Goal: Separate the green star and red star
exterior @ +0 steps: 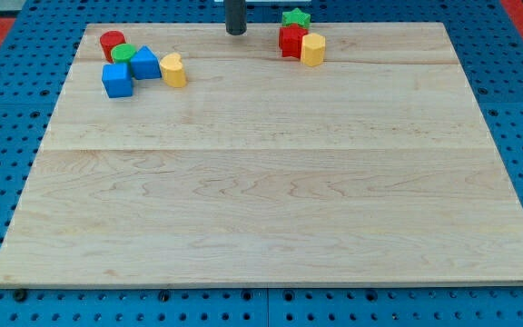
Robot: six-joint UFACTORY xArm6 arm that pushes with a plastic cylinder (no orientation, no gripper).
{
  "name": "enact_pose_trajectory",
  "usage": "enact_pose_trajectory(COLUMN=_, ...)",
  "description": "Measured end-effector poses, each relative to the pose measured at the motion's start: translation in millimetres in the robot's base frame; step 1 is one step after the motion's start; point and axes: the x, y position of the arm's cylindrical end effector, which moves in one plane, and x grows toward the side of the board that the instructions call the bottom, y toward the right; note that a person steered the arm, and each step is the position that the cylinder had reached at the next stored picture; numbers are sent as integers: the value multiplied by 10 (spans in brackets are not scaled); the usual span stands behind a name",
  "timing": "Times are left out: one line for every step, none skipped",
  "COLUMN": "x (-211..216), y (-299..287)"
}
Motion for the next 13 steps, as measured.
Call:
enact_pose_trajectory(x=14, y=308)
enact_pose_trajectory(x=-1, y=853)
enact_pose_trajectory(x=77, y=892)
enact_pose_trajectory(x=474, y=310)
enact_pose_trajectory(x=1273, y=436)
enact_pose_trajectory(x=1752, y=1659)
enact_pose_trajectory(x=1665, y=2754)
enact_pose_trajectory(x=939, y=3007)
enact_pose_trajectory(x=593, y=3188)
enact_pose_trajectory(x=0, y=3093)
enact_pose_trajectory(x=-22, y=3017)
enact_pose_trajectory(x=-22, y=3017)
enact_pose_trajectory(x=-18, y=2343)
